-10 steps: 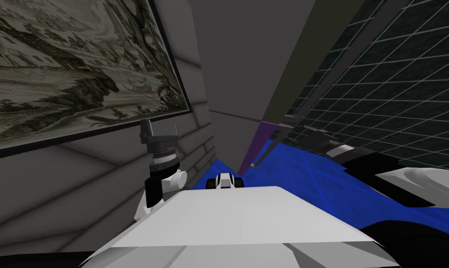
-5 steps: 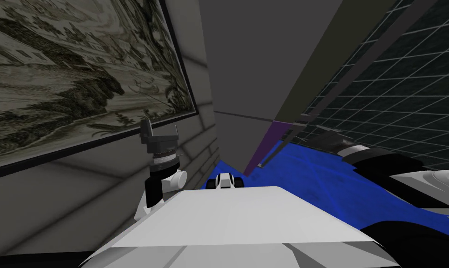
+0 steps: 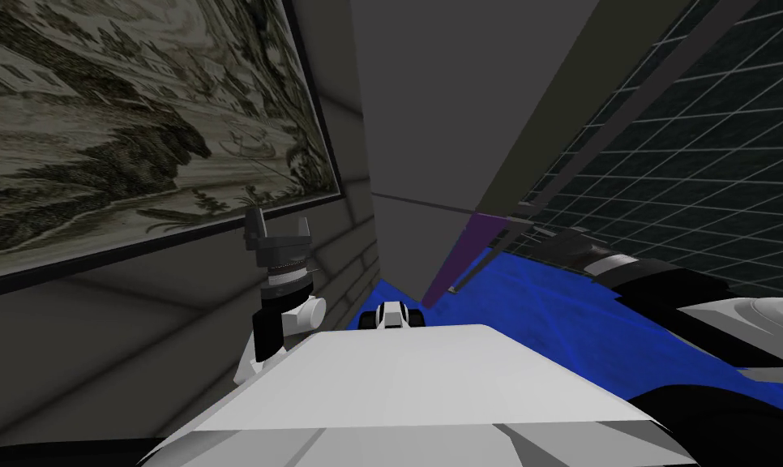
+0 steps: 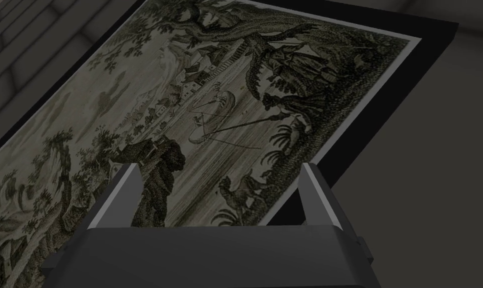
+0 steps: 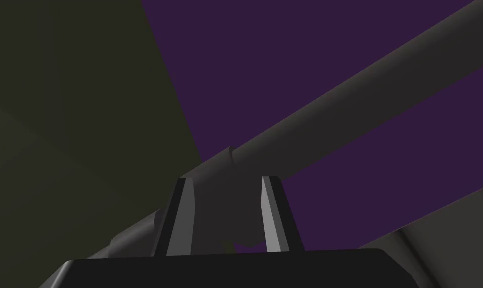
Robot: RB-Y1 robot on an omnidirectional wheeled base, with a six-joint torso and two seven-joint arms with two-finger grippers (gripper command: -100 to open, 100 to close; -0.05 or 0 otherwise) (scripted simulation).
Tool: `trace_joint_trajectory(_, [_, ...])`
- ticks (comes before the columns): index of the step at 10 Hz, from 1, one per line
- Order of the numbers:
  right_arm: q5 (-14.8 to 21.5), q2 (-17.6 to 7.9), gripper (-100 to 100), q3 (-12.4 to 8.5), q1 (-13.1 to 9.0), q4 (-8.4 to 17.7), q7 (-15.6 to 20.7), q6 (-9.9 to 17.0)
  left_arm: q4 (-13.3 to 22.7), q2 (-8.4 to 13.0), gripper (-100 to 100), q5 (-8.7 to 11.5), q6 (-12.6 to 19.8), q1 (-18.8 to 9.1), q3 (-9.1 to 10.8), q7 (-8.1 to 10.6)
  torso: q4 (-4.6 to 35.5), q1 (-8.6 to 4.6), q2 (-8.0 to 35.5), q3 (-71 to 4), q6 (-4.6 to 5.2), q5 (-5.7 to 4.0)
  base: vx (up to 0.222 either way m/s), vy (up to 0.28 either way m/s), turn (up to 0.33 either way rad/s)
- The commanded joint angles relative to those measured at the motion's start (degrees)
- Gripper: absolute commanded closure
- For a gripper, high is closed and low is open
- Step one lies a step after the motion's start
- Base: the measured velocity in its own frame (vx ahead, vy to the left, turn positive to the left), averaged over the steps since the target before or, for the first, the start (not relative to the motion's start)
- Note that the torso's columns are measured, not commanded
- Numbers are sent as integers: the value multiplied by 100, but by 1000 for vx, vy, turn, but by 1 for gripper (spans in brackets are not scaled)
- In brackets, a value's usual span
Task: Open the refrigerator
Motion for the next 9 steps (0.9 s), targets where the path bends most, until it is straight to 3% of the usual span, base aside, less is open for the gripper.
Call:
trace_joint_trajectory(1, [-84, -43, 100, 20, -213, 65, 105, -326, 0, 0, 0, 0, 0, 0, 0, 0, -9, 22, -16, -10, -5, 0, -93, -308, -13])
trace_joint_trajectory(6, [-299, -59, 100, 80, -581, 102, 326, -1122, 0, 0, 0, 0, 0, 0, 0, 0, -27, 124, -48, -28, -22, 27, -41, -330, -18])
trace_joint_trajectory(9, [-461, -71, 100, 125, -857, 130, 492, -1775, 0, 1, 0, 0, 0, 0, 0, 0, -4, 89, -5, -3, -8, 23, -41, -360, -16])
